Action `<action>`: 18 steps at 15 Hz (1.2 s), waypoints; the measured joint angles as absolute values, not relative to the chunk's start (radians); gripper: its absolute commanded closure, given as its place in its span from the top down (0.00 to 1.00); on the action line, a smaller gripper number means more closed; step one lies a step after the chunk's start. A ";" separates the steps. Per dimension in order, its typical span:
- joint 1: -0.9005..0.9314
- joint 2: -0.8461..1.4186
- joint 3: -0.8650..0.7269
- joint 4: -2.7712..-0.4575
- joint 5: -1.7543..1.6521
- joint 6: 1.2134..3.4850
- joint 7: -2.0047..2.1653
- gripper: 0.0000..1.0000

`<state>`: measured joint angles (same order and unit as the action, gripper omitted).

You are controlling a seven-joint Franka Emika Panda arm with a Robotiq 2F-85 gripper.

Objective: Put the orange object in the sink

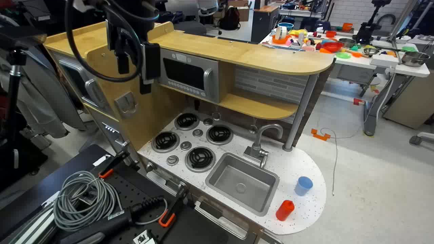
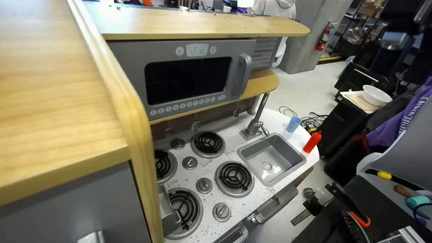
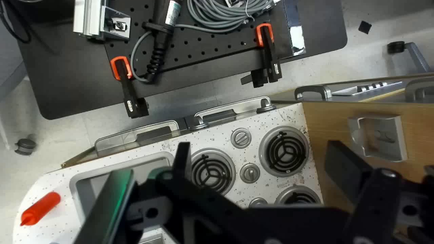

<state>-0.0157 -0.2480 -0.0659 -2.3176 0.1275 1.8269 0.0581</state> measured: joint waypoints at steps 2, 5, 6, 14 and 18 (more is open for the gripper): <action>-0.016 -0.248 -0.066 -2.318 0.127 1.827 0.058 1.00; -0.016 -0.248 -0.066 -2.318 0.127 1.827 0.058 1.00; -0.016 -0.248 -0.066 -2.318 0.127 1.827 0.058 1.00; -0.029 -0.238 -0.080 -2.318 0.127 1.894 0.031 1.00; -0.078 -0.169 -0.136 -2.312 0.127 2.027 -0.047 1.00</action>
